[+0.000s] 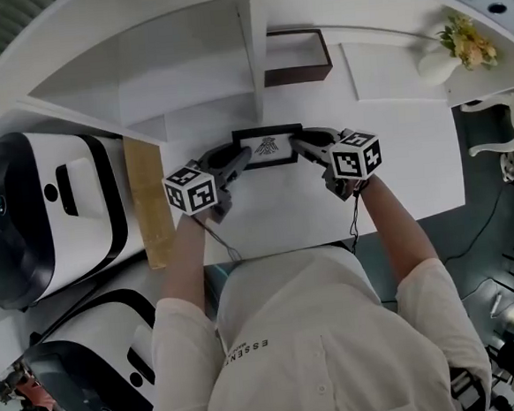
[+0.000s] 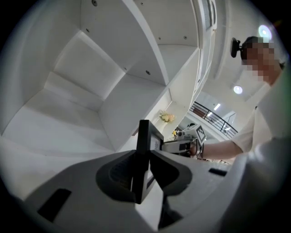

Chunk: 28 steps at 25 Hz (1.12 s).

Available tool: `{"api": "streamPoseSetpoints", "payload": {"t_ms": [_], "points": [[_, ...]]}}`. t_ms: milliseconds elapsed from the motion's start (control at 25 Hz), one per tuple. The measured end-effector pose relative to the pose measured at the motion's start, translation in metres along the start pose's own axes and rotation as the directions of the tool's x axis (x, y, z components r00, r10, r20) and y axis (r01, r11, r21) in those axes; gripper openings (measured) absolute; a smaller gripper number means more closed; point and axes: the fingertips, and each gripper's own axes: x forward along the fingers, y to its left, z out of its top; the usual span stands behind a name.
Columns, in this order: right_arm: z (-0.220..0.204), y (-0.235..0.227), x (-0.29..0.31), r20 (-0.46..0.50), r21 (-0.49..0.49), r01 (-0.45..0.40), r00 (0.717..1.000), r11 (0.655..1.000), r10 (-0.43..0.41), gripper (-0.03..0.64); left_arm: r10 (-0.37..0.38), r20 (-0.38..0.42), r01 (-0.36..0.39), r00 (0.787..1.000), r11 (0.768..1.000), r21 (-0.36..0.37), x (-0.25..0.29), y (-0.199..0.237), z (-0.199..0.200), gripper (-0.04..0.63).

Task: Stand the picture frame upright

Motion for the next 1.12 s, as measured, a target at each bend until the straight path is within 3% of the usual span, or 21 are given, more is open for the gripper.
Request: {"api": "streamPoseSetpoints", "payload": {"t_ms": [520, 720, 880, 1000, 1120], "points": [[0.013, -0.026, 0.043, -0.01, -0.119, 0.14, 0.99, 0.983, -0.142, 0.101, 0.099, 0.007, -0.099, 0.995, 0.991, 0.09, 0.007, 0.052, 0.006, 0.092], [0.014, -0.029, 0.049, -0.006, -0.186, 0.184, 0.982, 0.965, -0.188, 0.101, 0.106, -0.02, -0.102, 0.994, 0.986, 0.135, 0.011, 0.065, 0.003, 0.097], [0.015, -0.026, 0.051, -0.013, -0.263, 0.211, 0.975, 0.942, -0.222, 0.101, 0.131, -0.052, -0.117, 0.99, 0.97, 0.213, 0.012, 0.071, 0.001, 0.101], [0.016, -0.026, 0.051, -0.003, -0.271, 0.228, 0.971, 0.935, -0.238, 0.101, 0.153, -0.073, -0.125, 0.986, 0.948, 0.294, 0.012, 0.069, 0.003, 0.101], [0.018, -0.025, 0.051, 0.022, -0.285, 0.251, 0.967, 0.925, -0.255, 0.101, 0.176, -0.071, -0.143, 0.982, 0.934, 0.328, 0.011, 0.071, 0.006, 0.101]]}}
